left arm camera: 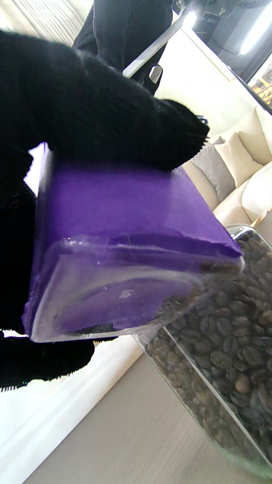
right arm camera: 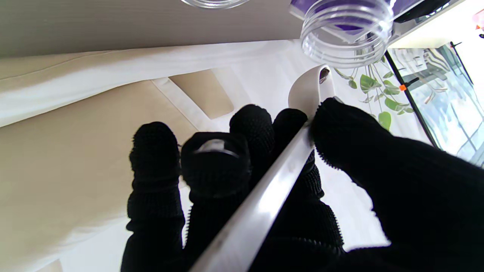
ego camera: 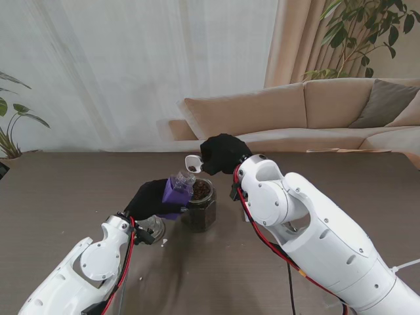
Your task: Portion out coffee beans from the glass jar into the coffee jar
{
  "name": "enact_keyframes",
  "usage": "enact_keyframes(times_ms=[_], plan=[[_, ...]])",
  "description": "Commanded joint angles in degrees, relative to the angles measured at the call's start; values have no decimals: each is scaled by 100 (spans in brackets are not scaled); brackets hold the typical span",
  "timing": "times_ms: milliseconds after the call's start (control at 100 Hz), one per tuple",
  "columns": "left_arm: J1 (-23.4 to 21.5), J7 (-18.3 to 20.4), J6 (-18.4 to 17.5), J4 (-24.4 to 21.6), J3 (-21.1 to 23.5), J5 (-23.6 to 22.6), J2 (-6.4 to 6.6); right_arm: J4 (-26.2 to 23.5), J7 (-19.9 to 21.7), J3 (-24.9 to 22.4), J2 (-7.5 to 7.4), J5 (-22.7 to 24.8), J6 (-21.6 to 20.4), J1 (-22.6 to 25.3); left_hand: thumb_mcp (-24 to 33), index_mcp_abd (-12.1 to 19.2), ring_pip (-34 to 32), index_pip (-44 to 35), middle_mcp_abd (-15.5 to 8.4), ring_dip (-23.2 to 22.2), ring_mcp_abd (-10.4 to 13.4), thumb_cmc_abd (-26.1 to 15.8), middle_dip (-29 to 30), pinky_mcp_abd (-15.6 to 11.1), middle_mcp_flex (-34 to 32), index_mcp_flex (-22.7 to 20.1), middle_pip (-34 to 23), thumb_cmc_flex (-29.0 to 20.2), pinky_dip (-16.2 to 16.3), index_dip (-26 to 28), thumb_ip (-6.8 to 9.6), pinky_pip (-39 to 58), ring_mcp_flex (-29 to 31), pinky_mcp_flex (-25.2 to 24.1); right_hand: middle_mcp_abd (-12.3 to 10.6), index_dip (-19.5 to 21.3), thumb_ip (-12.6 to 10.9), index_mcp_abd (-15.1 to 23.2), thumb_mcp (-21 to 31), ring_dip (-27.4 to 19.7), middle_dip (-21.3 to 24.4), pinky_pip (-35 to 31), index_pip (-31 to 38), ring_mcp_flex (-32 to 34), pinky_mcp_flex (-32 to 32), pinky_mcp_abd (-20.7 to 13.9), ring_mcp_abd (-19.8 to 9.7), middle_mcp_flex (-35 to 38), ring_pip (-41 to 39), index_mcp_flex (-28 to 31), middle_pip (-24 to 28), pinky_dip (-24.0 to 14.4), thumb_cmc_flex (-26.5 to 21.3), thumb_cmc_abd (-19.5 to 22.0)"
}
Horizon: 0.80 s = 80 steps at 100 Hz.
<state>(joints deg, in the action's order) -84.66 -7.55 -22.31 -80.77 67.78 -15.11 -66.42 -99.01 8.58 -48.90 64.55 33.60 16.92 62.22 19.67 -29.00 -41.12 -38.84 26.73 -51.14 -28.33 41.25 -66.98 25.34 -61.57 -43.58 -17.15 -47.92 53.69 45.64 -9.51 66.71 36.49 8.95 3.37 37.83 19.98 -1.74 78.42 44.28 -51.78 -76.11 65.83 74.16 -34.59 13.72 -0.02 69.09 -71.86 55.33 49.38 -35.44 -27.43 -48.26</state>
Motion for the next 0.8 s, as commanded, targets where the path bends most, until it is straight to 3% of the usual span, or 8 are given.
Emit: enact_keyframes(times_ms=[0,320,790], plan=[[26,103,-31,0,-3,21,-41,-78,117,60,6,-15,-46,37,2415,446,-365,-1072,-295,-140,-217,-1370,-31,-784,-39,-813,7,-1030,-39,352,250,-79,-73,-205,159,75,46,56,339,47,-58,75,93,153,-1925,44,-460,174,-67,-32,51,1,-26,-44],[87,78,-203,135,14,44,-51,-59,152,142,-11,36,-190,55,2413,460,-369,-1079,-306,-140,-207,-1369,-37,-789,-45,-808,0,-1022,-36,357,247,-71,-68,-193,157,84,45,75,339,46,-67,76,88,153,-1925,44,-463,171,-63,-31,50,1,-25,-43],[137,47,-398,191,20,70,-61,-258,-53,89,-43,546,-696,261,2413,446,-368,-1074,-302,-139,-199,-1373,-44,-790,-38,-803,2,-1033,-39,350,247,-74,-70,-195,138,94,48,92,355,48,-68,79,87,154,-1922,27,-478,177,-63,-26,48,1,-19,-46]])
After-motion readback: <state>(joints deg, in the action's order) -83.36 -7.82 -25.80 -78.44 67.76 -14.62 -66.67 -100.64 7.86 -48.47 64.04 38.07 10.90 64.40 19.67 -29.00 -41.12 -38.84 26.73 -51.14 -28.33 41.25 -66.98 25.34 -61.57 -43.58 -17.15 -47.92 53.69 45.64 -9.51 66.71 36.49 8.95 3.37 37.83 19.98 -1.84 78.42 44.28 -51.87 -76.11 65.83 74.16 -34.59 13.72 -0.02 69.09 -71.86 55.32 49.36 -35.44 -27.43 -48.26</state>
